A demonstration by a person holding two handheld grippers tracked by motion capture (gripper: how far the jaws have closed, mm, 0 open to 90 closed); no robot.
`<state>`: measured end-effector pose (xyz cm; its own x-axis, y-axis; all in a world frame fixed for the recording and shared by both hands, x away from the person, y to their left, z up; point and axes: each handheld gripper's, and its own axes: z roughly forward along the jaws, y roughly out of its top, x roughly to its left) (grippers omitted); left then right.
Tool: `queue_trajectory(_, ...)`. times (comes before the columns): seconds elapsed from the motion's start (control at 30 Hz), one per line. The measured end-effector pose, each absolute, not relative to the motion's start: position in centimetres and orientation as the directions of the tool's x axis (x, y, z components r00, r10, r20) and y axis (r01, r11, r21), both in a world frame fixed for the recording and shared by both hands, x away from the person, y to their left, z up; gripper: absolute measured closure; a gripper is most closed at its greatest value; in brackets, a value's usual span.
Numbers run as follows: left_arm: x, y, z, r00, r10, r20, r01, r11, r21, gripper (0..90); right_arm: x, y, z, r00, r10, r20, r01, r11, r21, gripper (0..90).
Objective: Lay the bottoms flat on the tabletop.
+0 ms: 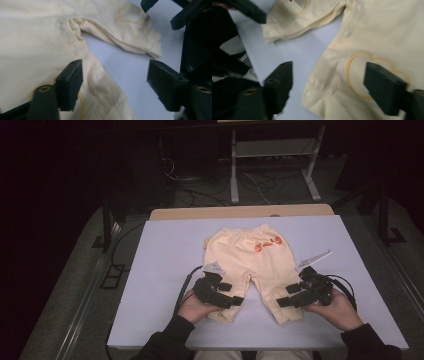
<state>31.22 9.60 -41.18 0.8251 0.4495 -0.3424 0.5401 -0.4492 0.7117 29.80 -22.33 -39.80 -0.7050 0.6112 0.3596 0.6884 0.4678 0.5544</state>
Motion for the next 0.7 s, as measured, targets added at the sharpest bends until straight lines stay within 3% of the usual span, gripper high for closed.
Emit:
queue_trajectory(0.17,31.8,10.3,-41.1,0.830,0.459,-0.318,0.519,-0.424,0.742,6.3,30.3,-22.7,-38.7,-0.713,0.626,0.315,0.644,0.407,0.648,11.8)
queue_trajectory(0.23,31.9,10.5,-41.1,0.830,0.465,-0.306,0.512,-0.423,0.747,0.0,30.4,-22.9,-38.5,-0.713,0.634,0.299,0.626,0.383,0.680,3.9)
queue_trajectory(0.37,31.8,11.0,-40.8,0.837,0.472,-0.278,0.486,-0.406,0.774,0.0,30.1,-23.6,-38.1,-0.705,0.667,0.242,0.585,0.354,0.730,0.0)
queue_trajectory(0.7,31.1,12.9,-40.5,0.834,0.508,-0.216,0.441,-0.377,0.815,0.0,29.0,-25.7,-38.9,-0.670,0.700,0.247,0.585,0.292,0.757,0.0)
